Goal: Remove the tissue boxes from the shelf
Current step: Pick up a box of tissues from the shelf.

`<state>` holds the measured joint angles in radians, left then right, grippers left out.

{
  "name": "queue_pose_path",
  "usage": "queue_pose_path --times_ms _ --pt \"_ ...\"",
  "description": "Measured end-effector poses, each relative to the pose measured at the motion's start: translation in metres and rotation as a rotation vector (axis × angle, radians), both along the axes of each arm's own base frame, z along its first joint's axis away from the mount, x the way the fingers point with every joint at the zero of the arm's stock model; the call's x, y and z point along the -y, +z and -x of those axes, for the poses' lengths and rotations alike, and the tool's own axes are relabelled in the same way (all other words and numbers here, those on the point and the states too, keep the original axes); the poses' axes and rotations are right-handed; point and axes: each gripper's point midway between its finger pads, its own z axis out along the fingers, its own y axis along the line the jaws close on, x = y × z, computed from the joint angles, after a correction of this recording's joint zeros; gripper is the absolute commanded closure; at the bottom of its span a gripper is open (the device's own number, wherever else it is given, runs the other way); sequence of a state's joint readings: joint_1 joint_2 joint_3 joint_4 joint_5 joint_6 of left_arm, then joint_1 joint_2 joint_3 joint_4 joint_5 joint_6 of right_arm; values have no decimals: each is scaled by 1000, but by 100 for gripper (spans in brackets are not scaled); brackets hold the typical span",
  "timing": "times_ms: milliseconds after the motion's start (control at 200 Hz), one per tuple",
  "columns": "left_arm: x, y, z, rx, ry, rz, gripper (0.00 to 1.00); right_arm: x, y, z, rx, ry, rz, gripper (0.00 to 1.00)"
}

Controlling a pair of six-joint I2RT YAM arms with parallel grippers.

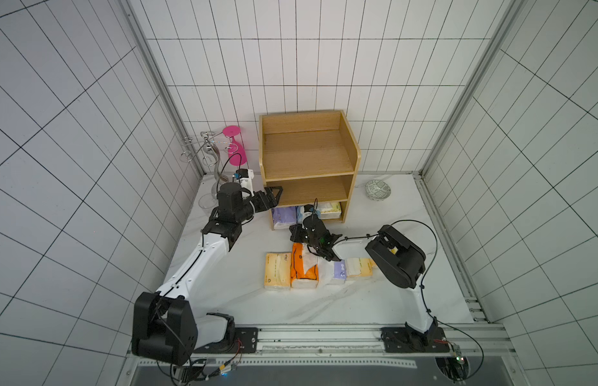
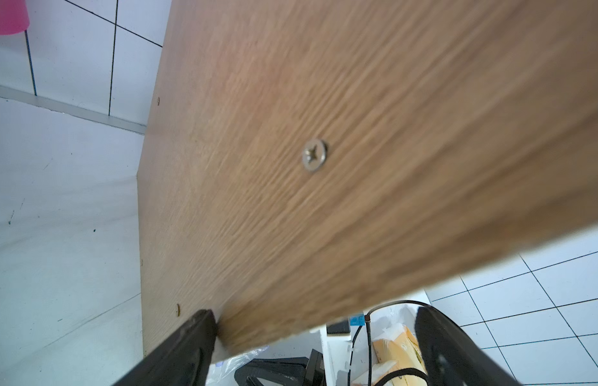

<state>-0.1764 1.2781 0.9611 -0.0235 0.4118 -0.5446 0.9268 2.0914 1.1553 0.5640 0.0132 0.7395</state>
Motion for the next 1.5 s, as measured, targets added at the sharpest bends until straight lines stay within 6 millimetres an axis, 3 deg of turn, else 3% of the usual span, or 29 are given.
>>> queue_pose_path --times_ms 210,370,565,835,940,1054,1199,1314,1384,1499 --pt "1 0 0 2 7 -4 3 13 24 8 17 14 -15 100" --pt "0 -2 -2 5 22 -19 11 40 57 15 67 -15 -70 95" --pt "0 -8 -10 -2 48 -44 14 73 67 21 79 -53 -78 92" --pt "19 -11 -18 1 76 -85 15 125 91 0 86 -124 -101 86" --pt "36 -13 -24 0 48 -77 14 143 93 -4 83 -146 -91 84" --pt "54 -14 -29 6 20 -71 14 153 93 -2 76 -142 -72 73" --pt "73 -15 -30 12 -7 -66 14 151 95 0 80 -110 -73 47" --pt "79 -16 -28 15 -17 -67 14 147 93 0 78 -95 -86 42" --pt "79 -17 -28 16 -12 -70 14 142 83 -4 67 -89 -94 42" --pt "79 -23 -26 8 -15 -82 13 133 49 -11 8 -91 -85 41"
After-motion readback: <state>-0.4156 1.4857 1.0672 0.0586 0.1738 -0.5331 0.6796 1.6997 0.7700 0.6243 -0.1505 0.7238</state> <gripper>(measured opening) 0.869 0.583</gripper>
